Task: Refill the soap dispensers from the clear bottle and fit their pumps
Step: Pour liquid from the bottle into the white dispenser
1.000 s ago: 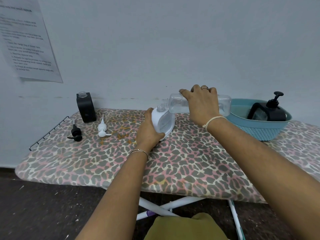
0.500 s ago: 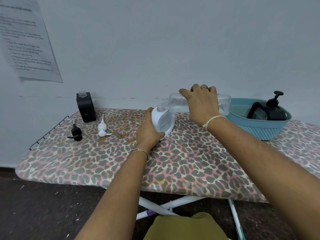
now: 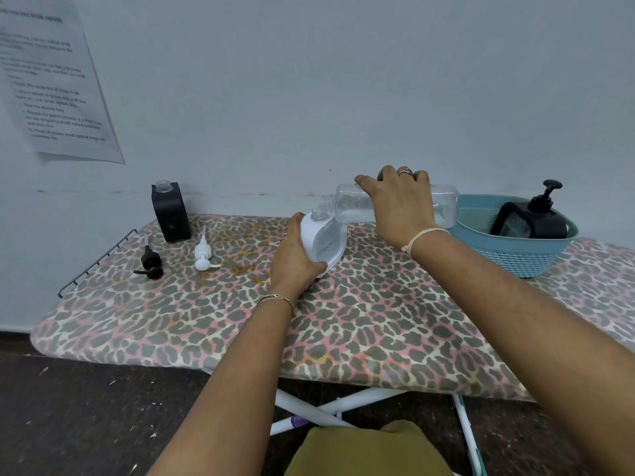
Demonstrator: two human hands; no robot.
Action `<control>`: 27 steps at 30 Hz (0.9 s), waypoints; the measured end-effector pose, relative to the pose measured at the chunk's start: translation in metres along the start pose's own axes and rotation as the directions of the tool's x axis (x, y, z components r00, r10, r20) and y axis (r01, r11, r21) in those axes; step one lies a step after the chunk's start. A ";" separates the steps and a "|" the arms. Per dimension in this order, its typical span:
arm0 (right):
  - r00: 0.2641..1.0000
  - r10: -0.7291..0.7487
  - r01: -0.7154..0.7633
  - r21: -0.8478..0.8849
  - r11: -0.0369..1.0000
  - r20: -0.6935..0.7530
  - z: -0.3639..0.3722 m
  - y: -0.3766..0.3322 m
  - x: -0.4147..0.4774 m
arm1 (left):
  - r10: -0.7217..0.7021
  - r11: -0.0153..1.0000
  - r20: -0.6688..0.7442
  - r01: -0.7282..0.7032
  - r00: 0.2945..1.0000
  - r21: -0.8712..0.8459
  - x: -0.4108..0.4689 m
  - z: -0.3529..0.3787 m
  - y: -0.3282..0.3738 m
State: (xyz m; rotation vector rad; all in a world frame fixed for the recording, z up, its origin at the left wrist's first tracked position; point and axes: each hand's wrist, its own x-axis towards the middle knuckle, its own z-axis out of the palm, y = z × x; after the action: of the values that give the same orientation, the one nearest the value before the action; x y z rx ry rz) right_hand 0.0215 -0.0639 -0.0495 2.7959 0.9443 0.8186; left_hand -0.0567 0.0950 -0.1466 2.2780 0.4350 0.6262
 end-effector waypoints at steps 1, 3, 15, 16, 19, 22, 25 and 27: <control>1.000 -0.001 0.001 -0.002 1.000 0.000 0.000 0.000 0.000 | 0.001 1.000 0.000 -0.001 1.000 -0.001 0.000 0.000 0.000; 1.000 0.000 0.000 -0.002 1.000 0.001 0.000 0.000 0.000 | 0.003 1.000 -0.001 -0.003 1.000 -0.002 0.000 0.000 0.000; 1.000 0.001 -0.001 -0.001 1.000 -0.013 0.000 0.000 0.000 | 0.002 1.000 -0.004 -0.002 1.000 -0.010 0.000 0.000 -0.001; 1.000 0.002 -0.002 -0.001 1.000 -0.015 0.000 0.000 0.000 | 0.002 1.000 -0.004 -0.002 1.000 -0.009 0.000 0.000 -0.001; 1.000 0.001 -0.002 -0.005 1.000 -0.017 0.000 0.000 0.000 | 0.001 1.000 -0.004 -0.001 1.000 -0.008 0.000 0.001 -0.001; 1.000 0.000 0.000 -0.007 1.000 -0.020 0.001 0.000 0.000 | 0.003 1.000 -0.004 -0.003 1.000 -0.004 0.000 0.000 -0.001; 1.000 -0.001 0.001 -0.005 1.000 -0.021 0.002 0.000 0.000 | 0.002 1.000 -0.002 -0.002 1.000 0.000 0.000 0.000 -0.001; 1.000 0.001 -0.001 -0.004 1.000 -0.018 0.001 0.000 0.000 | 0.001 1.000 0.001 -0.001 1.000 0.001 0.000 0.000 0.000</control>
State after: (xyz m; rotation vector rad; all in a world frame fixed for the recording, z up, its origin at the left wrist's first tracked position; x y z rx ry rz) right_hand 0.0224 -0.0642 -0.0507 2.7905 0.9436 0.8465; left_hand -0.0562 0.0953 -0.1467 2.2798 0.4342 0.6252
